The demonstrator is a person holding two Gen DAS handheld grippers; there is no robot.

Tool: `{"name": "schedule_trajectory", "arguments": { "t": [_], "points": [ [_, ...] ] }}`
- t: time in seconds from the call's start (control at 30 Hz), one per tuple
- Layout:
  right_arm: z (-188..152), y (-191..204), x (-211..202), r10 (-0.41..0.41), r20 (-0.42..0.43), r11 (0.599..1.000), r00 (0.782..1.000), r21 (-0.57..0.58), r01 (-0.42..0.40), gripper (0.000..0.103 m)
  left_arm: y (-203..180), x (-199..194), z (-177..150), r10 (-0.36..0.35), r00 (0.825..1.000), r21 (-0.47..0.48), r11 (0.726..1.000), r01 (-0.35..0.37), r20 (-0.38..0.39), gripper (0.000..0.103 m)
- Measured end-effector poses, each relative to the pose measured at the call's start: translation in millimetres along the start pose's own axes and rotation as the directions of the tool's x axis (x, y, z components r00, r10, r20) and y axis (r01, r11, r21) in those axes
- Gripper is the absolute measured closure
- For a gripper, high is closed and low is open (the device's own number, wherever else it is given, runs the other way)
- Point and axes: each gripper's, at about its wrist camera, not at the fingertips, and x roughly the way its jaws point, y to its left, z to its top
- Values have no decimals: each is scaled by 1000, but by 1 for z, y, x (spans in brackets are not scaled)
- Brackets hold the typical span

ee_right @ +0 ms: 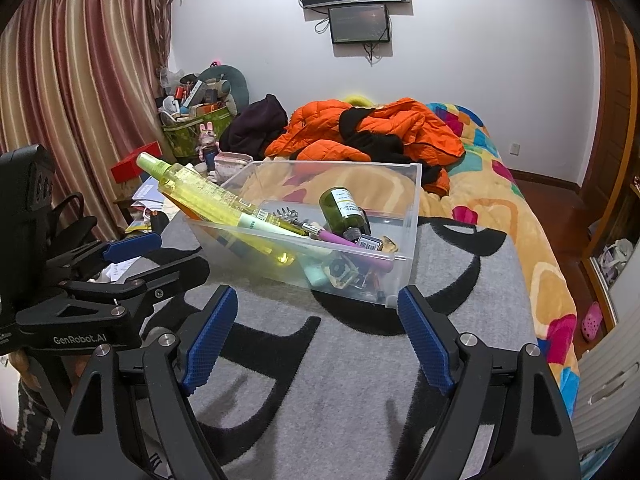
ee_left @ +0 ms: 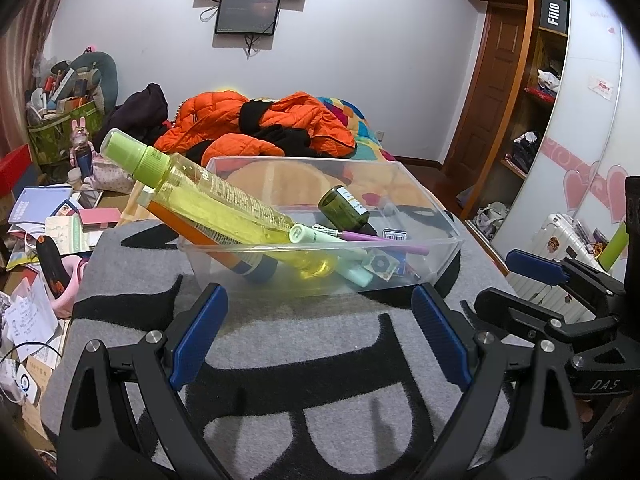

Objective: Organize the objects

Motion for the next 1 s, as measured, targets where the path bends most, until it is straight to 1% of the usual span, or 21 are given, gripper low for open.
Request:
{"name": "schedule_trajectory", "arguments": {
  "t": [0.4, 0.6, 0.93, 1.0],
  "points": [
    [-1, -3, 1, 1, -1, 1000, 1000, 23, -1, 23, 0, 0, -2, 0, 1000, -7, 1000, 0, -1, 9],
    [-1, -3, 1, 0, 0, 1000, 1000, 24, 0, 23, 2, -2, -1, -2, 1000, -19, 1000, 2, 13, 9],
    [-1, 0, 1, 8, 5, 1000, 1000, 18, -8, 23, -1, -5, 0, 0, 1000, -17, 1000, 0, 23, 9],
    [-1, 1, 1, 9, 5, 1000, 1000, 16, -9, 23, -3, -5, 0, -13, 1000, -5, 1000, 13, 19, 9]
  ]
}}
